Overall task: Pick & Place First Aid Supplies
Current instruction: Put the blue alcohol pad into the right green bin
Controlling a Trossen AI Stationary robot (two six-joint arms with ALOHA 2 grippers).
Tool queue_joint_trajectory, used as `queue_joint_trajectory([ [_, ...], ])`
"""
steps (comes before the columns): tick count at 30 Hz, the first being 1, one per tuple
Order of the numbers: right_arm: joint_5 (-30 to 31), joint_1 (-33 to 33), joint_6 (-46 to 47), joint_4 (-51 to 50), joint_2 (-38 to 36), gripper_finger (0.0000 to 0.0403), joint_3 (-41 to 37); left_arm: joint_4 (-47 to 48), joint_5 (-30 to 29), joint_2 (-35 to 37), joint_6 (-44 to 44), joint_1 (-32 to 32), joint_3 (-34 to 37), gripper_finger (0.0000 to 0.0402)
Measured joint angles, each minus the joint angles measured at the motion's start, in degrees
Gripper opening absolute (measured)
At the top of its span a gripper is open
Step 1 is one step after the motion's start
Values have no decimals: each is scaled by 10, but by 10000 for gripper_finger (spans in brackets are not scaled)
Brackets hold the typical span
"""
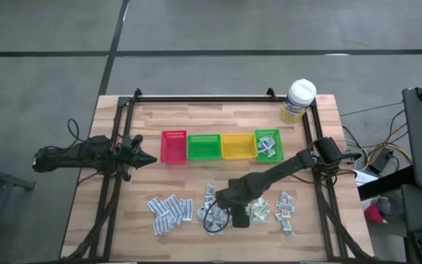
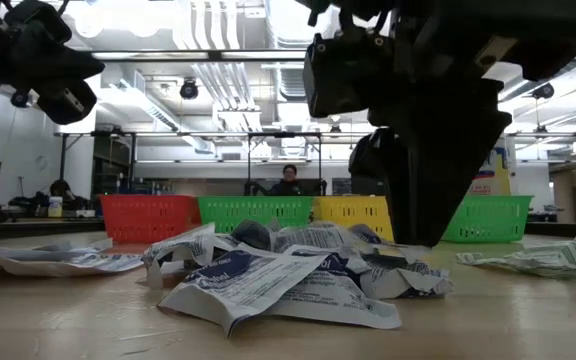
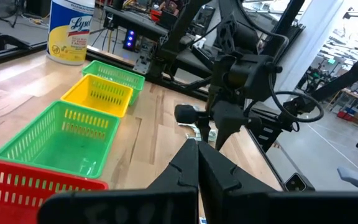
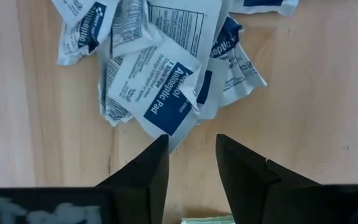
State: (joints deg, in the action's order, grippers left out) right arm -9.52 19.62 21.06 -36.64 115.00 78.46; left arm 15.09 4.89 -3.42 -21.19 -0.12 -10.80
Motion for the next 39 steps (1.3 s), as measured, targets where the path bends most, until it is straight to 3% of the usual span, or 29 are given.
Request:
queue_joint_trajectory([
  [11,0,0,26,23,-30,136,0,0,0,0,0,0,0,0],
  [28,5,0,41,44,11,141,0,0,0,0,0,0,0,0],
  [39,20,0,21,43,28,106,1,0,0,0,0,0,0,0],
])
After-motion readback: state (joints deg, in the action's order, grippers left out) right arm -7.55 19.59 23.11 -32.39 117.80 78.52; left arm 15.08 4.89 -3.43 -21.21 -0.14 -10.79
